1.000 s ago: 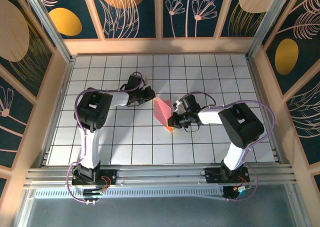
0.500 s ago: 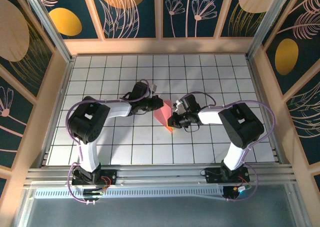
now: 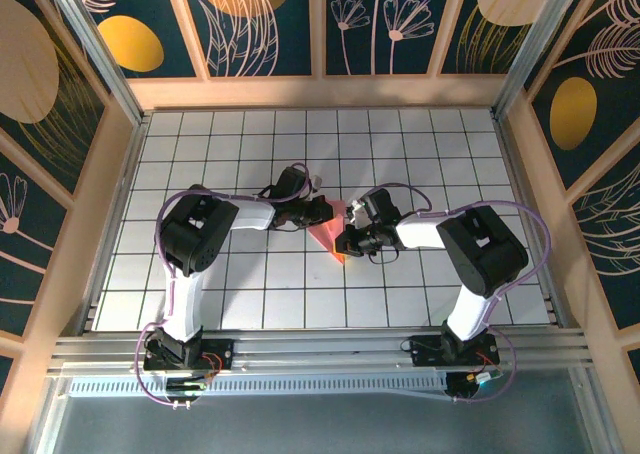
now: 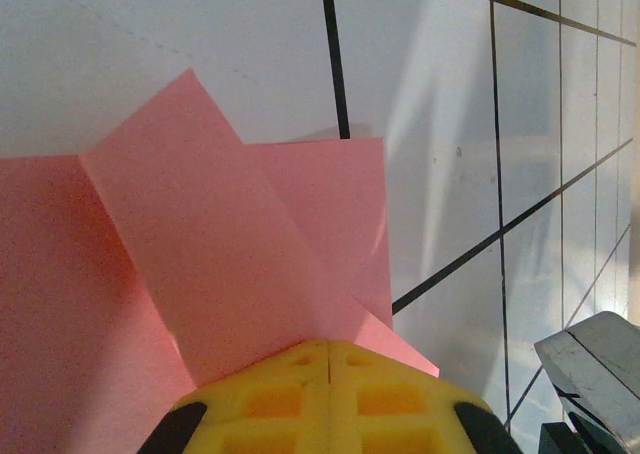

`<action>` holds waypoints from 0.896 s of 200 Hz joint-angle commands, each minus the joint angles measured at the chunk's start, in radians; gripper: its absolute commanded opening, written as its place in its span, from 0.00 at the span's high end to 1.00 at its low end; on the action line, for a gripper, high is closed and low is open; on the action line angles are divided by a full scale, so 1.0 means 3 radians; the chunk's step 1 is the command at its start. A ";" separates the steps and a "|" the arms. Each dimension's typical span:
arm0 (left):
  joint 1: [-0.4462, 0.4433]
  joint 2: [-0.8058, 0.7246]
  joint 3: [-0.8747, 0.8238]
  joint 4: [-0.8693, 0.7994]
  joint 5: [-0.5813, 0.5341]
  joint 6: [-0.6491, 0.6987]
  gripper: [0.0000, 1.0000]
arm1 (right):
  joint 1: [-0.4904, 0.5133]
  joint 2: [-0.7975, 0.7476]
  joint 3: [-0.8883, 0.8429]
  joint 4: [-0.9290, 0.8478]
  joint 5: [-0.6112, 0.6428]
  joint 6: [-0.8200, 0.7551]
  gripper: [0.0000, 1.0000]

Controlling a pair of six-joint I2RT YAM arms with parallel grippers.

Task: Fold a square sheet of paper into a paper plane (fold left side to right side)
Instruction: Fourth fold the wing at the center of the table.

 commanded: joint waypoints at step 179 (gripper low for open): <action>0.0023 0.0006 -0.0142 -0.0145 -0.0283 -0.0044 1.00 | -0.0032 0.0173 0.0512 0.0038 0.0227 0.0183 1.00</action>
